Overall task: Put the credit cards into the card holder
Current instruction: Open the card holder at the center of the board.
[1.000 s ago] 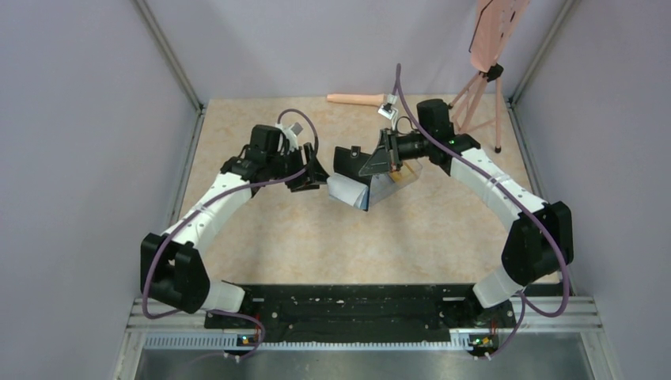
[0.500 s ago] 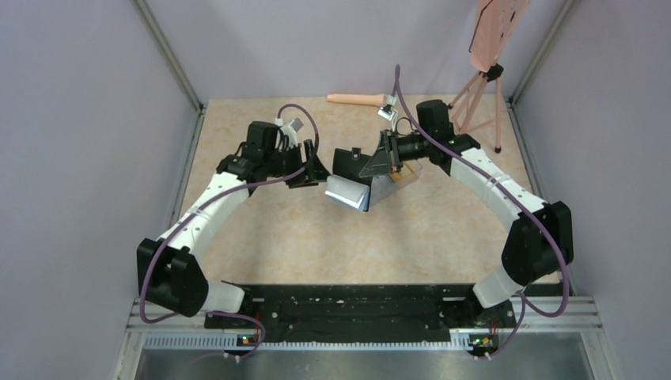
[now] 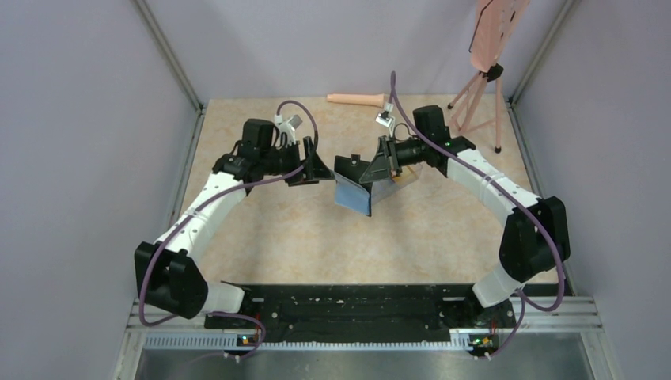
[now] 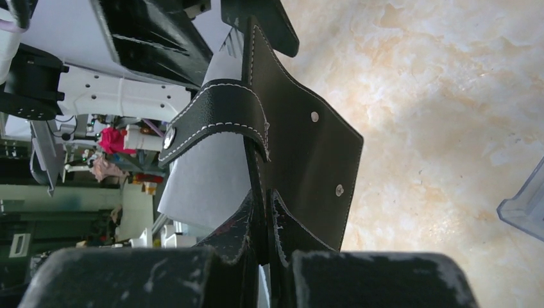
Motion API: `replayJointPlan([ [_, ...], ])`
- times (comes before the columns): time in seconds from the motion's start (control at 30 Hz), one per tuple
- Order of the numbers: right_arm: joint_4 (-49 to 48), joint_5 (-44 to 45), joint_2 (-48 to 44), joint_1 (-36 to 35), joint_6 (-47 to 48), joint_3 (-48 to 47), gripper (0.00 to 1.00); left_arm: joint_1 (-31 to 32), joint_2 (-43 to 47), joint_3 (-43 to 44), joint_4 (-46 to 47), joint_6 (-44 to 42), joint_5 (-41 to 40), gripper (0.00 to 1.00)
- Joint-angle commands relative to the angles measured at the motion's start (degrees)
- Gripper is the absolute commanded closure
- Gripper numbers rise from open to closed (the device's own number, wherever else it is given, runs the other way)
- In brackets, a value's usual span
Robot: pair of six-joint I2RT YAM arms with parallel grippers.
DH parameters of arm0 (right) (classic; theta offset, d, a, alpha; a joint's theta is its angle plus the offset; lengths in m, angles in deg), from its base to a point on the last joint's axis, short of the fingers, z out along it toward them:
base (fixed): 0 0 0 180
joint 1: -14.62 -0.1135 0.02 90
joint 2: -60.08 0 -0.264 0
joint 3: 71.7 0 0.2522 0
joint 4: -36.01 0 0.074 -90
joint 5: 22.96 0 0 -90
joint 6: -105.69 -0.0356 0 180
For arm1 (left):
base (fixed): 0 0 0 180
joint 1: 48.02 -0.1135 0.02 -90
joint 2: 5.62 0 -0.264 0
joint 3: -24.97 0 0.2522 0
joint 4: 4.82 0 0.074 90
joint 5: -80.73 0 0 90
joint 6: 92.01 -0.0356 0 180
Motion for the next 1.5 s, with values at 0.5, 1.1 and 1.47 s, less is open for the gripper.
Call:
replayJointPlan([
  [0.5,-15.9,-12.0,-1.0,0.1,-13.5,2.8,1.00,-0.4,-0.3,-5.9,17.6,4.7,11.0,0.18],
  [1.1,-38.0,-14.0,0.1,0.1,-30.6,8.0,1.00,-0.8,-0.5,-12.9,46.3,20.4,28.2,0.37],
  [1.47,-36.2,-10.9,1.1,0.5,-30.3,7.7,0.77,-2.0,-0.5,-13.4,52.1,26.2,28.2,1.00],
])
